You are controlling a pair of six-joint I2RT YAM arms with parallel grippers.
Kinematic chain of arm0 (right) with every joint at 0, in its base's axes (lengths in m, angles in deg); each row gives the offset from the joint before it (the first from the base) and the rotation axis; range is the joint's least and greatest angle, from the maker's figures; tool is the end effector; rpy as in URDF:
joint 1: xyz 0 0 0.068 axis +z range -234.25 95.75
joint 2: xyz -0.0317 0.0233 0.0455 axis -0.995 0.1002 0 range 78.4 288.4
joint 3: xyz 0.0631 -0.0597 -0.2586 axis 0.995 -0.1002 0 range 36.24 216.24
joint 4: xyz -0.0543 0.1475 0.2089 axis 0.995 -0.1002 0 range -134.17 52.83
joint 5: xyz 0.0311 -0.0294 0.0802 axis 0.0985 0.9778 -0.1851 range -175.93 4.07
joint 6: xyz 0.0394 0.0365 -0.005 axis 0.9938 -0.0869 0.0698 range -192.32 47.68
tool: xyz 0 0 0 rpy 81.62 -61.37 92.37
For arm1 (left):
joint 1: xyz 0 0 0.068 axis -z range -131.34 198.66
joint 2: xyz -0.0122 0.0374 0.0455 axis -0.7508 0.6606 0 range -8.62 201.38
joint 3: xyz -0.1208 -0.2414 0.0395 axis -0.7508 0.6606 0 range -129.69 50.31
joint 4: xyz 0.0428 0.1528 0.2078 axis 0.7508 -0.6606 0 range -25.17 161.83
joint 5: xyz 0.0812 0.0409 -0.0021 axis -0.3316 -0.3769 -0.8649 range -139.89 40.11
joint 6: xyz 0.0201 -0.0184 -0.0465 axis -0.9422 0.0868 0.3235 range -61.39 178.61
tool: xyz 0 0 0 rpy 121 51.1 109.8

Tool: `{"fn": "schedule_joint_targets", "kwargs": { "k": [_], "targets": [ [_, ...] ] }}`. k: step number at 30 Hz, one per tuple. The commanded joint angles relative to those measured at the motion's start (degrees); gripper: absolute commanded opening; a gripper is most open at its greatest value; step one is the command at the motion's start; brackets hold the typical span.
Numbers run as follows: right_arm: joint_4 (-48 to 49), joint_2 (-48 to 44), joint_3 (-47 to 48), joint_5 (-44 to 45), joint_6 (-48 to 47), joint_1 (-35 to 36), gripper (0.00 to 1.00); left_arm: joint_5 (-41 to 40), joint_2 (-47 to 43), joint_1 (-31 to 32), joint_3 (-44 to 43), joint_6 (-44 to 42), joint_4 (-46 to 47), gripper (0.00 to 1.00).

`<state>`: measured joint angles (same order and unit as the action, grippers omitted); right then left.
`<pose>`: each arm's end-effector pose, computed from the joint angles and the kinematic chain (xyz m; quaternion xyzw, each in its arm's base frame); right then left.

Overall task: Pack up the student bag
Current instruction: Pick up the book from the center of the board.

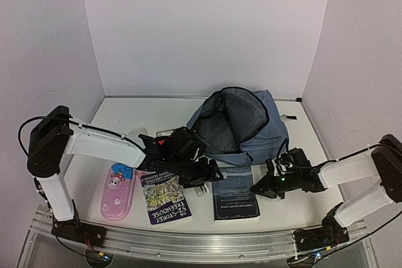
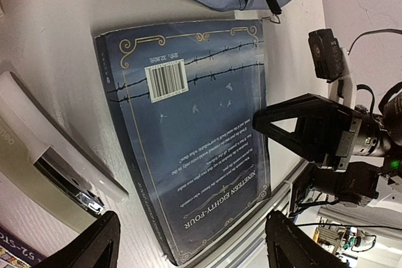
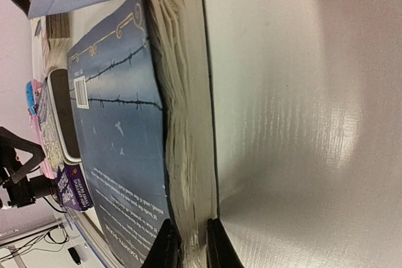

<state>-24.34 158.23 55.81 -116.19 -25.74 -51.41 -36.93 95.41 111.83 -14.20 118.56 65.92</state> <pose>0.1733 0.1333 0.1133 0.0135 0.9043 0.4110 0.1142 0.1676 -0.3494 0.1827 0.0686 0.9178 -0.3810 0.0877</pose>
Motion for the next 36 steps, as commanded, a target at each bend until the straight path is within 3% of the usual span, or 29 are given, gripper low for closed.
{"fn": "schedule_joint_targets", "kwargs": {
  "k": [1, 14, 24, 36],
  "targets": [
    [1.3, -0.2, -1.8, 1.6, 3.4, 0.3, 0.0, -2.2, -2.4, 0.0, -2.0, -0.8, -1.8, 0.8],
    [9.1, -14.6, -6.5, -4.1, 16.2, -0.2, 0.0, 2.4, -5.5, -2.4, 0.9, -1.2, 3.1, 0.85],
    [16.7, -18.1, -9.8, -6.9, 23.3, -0.6, 0.0, 7.5, -3.6, -3.5, 3.5, 1.9, 9.7, 0.86],
    [11.2, -13.6, -8.1, -5.9, 14.7, -0.5, 0.0, 15.4, 4.8, -3.5, -0.4, 0.8, 9.5, 0.84]
  ]
}}
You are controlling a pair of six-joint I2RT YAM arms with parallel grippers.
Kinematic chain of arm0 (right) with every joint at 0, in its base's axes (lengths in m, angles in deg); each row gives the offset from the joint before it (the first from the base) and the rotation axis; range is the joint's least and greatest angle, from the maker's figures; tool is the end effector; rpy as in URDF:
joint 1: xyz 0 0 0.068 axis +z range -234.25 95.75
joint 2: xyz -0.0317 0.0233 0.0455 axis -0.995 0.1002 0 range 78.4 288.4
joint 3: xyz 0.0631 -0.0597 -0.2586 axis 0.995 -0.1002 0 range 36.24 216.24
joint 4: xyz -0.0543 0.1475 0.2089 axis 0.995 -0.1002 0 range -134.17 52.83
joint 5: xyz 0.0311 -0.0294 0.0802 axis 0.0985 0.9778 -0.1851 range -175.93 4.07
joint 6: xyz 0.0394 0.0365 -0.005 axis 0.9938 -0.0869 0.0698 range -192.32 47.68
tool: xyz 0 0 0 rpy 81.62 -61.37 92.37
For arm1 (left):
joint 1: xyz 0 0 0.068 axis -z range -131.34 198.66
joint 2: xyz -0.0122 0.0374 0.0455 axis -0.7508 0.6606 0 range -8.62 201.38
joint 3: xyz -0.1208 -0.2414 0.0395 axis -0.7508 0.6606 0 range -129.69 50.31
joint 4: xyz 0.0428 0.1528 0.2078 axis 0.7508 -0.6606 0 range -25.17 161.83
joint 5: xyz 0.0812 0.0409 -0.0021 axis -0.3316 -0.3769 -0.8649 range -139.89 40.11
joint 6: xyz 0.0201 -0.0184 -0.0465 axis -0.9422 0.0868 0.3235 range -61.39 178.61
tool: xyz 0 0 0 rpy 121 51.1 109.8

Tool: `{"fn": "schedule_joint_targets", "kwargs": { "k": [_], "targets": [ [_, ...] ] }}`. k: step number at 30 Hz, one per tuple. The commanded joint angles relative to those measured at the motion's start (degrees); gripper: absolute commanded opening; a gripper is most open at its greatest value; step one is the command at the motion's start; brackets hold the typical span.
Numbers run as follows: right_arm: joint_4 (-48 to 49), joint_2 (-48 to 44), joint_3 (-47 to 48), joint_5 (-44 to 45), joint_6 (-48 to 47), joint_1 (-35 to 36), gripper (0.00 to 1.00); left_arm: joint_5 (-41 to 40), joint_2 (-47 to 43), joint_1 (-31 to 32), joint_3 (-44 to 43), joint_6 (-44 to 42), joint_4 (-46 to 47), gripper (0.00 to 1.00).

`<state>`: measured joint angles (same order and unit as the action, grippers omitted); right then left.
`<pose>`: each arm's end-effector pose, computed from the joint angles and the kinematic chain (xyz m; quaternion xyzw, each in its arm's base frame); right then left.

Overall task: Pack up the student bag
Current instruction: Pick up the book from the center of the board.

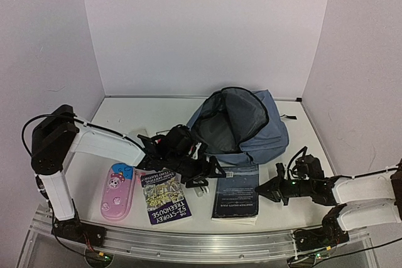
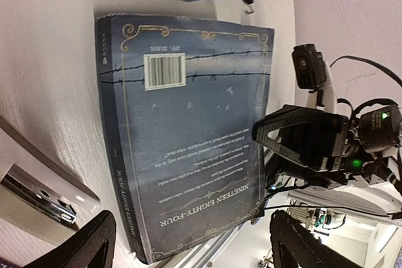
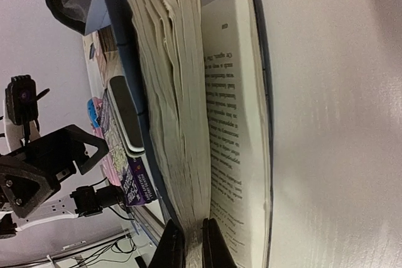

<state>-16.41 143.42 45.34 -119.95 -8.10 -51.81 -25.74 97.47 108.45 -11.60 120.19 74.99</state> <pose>0.1413 0.1135 0.1239 0.1028 0.8533 0.5016 0.0988 0.1841 -0.3453 0.1697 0.0728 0.8912 -0.4466 0.0325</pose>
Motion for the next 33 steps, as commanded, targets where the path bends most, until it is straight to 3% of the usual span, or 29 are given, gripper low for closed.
{"fn": "schedule_joint_targets", "kwargs": {
  "k": [1, 22, 26, 33],
  "targets": [
    [3.2, 1.4, 2.5, -2.1, -3.1, -0.1, 0.0, 4.6, 3.2, -0.1, -3.5, -1.3, 0.1, 0.84],
    [3.2, 0.5, 1.8, -2.2, -3.2, -0.1, 0.0, 5.6, 10.1, 0.6, -8.5, -2.6, -5.0, 0.84],
    [3.3, 2.0, 2.3, -3.4, -4.6, 0.0, 0.12, 6.1, 11.4, 0.6, -9.1, -2.8, -5.0, 0.82],
    [3.6, 4.9, 3.5, -5.1, -6.7, 0.0, 0.3, 6.7, 12.1, 0.6, -9.2, -2.4, -3.7, 0.71]
  ]
}}
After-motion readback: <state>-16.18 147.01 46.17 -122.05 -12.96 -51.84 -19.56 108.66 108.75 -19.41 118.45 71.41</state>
